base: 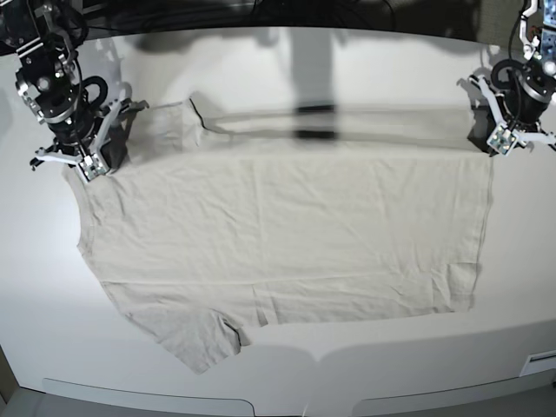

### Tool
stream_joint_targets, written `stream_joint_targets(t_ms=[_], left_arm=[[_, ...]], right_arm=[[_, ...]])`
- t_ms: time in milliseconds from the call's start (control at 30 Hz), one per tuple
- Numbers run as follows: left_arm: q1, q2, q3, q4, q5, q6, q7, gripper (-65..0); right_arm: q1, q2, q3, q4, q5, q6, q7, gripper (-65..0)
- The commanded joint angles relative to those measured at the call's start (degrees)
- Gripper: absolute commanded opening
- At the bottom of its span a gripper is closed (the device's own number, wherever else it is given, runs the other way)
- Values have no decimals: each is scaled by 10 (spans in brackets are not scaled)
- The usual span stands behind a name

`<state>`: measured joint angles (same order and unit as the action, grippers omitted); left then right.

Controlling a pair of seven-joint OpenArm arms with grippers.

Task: Fold the T-shirt properly
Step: 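Lower both grippers and lay the shoulder edge back onto the shirt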

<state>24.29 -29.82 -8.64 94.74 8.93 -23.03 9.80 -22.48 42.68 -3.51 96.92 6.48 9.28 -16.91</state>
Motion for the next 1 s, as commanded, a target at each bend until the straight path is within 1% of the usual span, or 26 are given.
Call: stream_joint_targets(t_ms=[0,33,100,133,233,300,467,567,600,700,867,900,933,967], left_arm=[[-10,-10,-6,2,0,3,-9,-650],[-18,-10,-6,-4,0,-2,-9,-650],[-33,-8,-6,-22,0,-27,-9,-650],[-41,-5,-6,-32,0,-34,-9,-650],[-61,-4,-6,-59,0,-36,-9,-650],[-73,-3,-6,-70,3,-36,-9,-650],[-93,-3,-6,-85,31,-37,-31,-650],[-103,-3,-6,-104,36,-38,-39,-650],[-108,-3,-6,-112,36,-38,-40,-650],[-117,-3,-6,-133,36,-38,-48,-650],[-121,-4,-6,-137,34,-38,-71,-650],[-121,-4,-6,-137,35,-38,-71,-610],[-121,-4,-6,-137,35,-38,-71,-541],[-121,-5,-6,-137,35,-38,-70,-475]], right_arm=[[15,11,-1,1,0,-2,11,-650],[25,11,-8,-6,0,2,11,-650],[45,11,-21,-18,0,4,12,-650],[56,9,-25,-25,0,7,12,-650],[90,-3,-31,-52,3,30,13,-650],[106,-8,-36,-71,17,40,14,-650],[147,-12,-52,-118,17,40,16,-650],[165,-12,-63,-138,17,42,16,-650],[168,-12,-68,-140,17,47,15,-650],[169,-14,-70,-141,17,60,19,-650],[169,-16,-70,-141,16,55,15,-650],[169,-16,-70,-141,16,52,15,-650],[169,-16,-70,-141,17,48,14,-650],[169,-16,-70,-141,16,43,14,-607]])
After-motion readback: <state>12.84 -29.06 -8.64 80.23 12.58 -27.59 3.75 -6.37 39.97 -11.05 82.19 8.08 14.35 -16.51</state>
